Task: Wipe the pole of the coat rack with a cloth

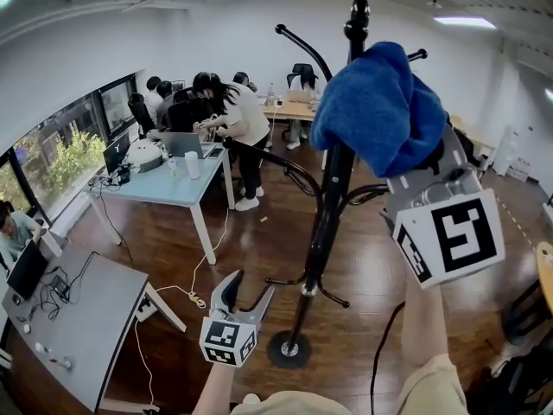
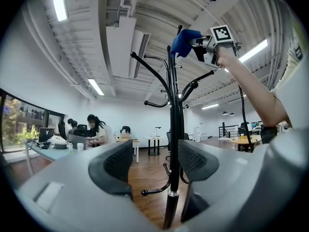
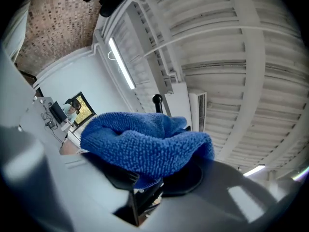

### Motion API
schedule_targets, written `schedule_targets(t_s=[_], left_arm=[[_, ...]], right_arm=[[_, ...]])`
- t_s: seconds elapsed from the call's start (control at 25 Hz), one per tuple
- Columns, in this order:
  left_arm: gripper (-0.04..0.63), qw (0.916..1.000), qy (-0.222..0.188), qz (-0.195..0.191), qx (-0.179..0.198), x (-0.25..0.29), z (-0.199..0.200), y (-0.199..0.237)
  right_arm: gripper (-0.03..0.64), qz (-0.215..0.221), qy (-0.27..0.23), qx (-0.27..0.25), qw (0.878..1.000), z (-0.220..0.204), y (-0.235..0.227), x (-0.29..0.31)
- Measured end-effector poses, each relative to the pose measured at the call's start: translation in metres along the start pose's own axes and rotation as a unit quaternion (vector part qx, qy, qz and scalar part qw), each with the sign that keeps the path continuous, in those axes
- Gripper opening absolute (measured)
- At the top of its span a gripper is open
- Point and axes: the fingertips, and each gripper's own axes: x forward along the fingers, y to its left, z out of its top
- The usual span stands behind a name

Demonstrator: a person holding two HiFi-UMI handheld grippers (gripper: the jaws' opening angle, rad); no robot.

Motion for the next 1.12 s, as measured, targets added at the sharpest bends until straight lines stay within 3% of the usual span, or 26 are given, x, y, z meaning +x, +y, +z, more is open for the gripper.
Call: schedule_targets(t_s=[0.28,0.36,0.44,0.6,0.68,0.8,0.88,1.12], left_arm=[[0.272,0.9996,-0.01,0.025,-0.01,-0.012,0.004,0.02],[0.272,0.9994,-0.015,0.029,-0.01,-0.014,0.006,0.025],[0.272,0.9993,-0.016,0.031,-0.011,-0.017,0.005,0.028],[0.27,0.9993,-0.01,0.032,-0.015,-0.017,-0.001,0.028],[0.27,0.9994,-0.006,0.03,-0.017,-0.015,-0.004,0.028],[0.27,0.9995,0.0,0.025,-0.021,-0.013,-0.007,0.026],[0.27,0.9995,0.0,0.023,-0.023,-0.014,-0.01,0.023],[0.264,0.9989,0.007,0.042,-0.017,-0.021,-0.019,0.033]], right_arm=[[0.077,0.03,-0.071,0.0,0.997,0.05,0.013,0.0],[0.077,0.024,-0.067,-0.006,0.997,0.052,0.012,0.003],[0.077,0.017,-0.035,-0.018,0.999,0.034,0.012,0.011],[0.077,0.028,0.085,-0.067,0.994,-0.041,0.021,0.039],[0.077,0.062,0.158,-0.09,0.981,-0.082,0.042,0.05],[0.077,0.106,0.262,-0.118,0.952,-0.126,0.077,0.054],[0.075,0.115,0.293,-0.118,0.942,-0.144,0.091,0.044],[0.074,0.137,0.323,-0.052,0.935,-0.18,0.111,0.003]])
